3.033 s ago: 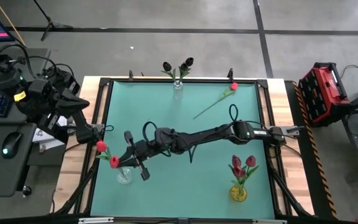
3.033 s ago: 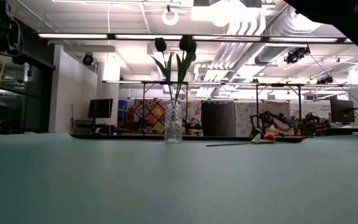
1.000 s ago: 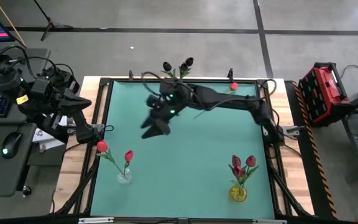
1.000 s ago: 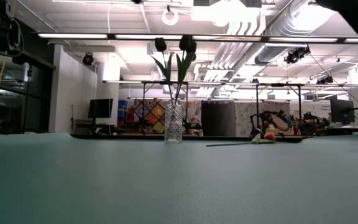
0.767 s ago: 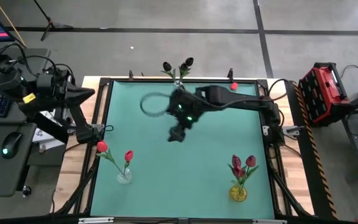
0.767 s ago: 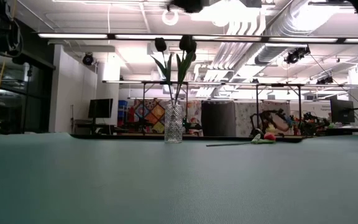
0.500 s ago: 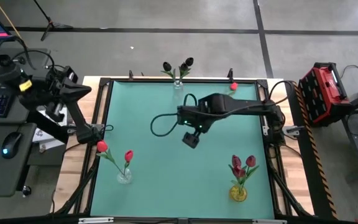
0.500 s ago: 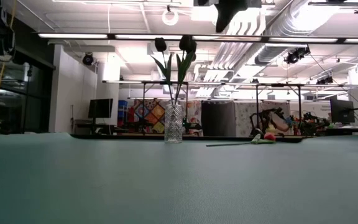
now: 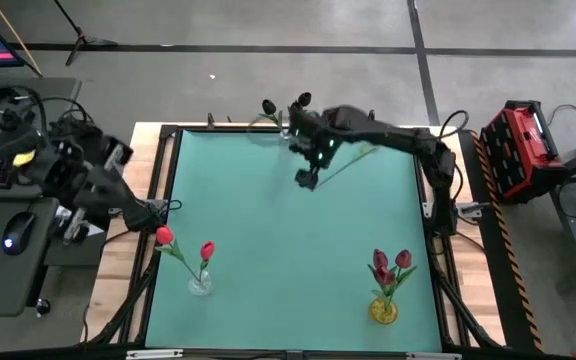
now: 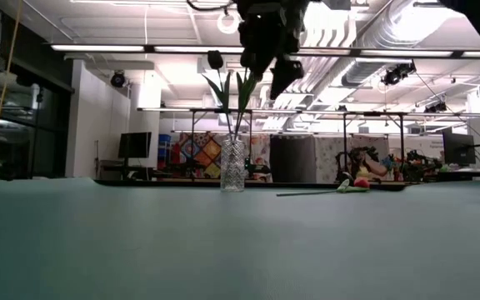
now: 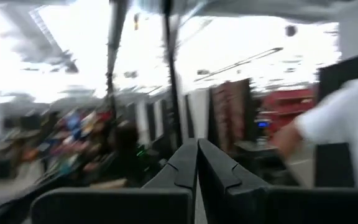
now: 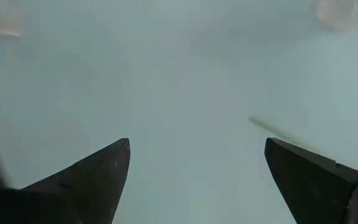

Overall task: Sort flowers into vase by color
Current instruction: Put the red tulip into the bottom transparent vase

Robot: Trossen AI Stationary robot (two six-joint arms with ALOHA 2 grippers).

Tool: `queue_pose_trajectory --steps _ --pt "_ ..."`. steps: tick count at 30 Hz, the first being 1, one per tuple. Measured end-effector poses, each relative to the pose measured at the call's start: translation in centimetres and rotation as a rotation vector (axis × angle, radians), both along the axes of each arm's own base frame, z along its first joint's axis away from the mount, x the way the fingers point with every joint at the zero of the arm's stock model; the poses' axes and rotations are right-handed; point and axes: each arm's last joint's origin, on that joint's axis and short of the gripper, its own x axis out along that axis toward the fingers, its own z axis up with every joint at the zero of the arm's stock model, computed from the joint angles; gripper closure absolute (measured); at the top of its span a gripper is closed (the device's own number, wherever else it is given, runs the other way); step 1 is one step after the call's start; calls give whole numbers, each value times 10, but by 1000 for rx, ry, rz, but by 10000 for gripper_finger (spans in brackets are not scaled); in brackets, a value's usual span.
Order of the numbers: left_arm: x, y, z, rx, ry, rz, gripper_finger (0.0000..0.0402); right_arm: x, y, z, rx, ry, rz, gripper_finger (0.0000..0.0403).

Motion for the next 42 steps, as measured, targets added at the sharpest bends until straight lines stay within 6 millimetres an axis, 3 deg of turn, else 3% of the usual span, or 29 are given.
queue_pose_trajectory --steps 3,5,8,11,17,21,25,31,38,42 --pt "7 -5 2 -8 -32 -13 402 -4 -22 3 82 -92 50 41" --pt "15 -4 1 -32 7 95 401 -7 -33 4 120 -145 81 41" --pt "38 -5 -5 -47 69 257 402 -9 -44 8 177 -223 109 41" --pt "64 -4 -13 -65 104 222 401 -10 -49 9 203 -264 125 41" --pt "121 29 -38 -87 310 176 402 -12 -48 10 233 -241 82 41" --pt "147 59 -55 -68 428 129 402 -19 -41 7 215 -104 14 41" --pt "154 86 -66 -27 506 176 402 -31 -35 1 103 118 -58 41" --pt "146 110 -86 5 702 211 402 -40 -38 -9 -17 229 -225 41" --pt "134 118 -105 0 719 189 402 -72 -51 -55 -8 316 -462 70" --pt "127 122 -120 -39 686 227 402 -97 -60 -76 4 254 -650 99"
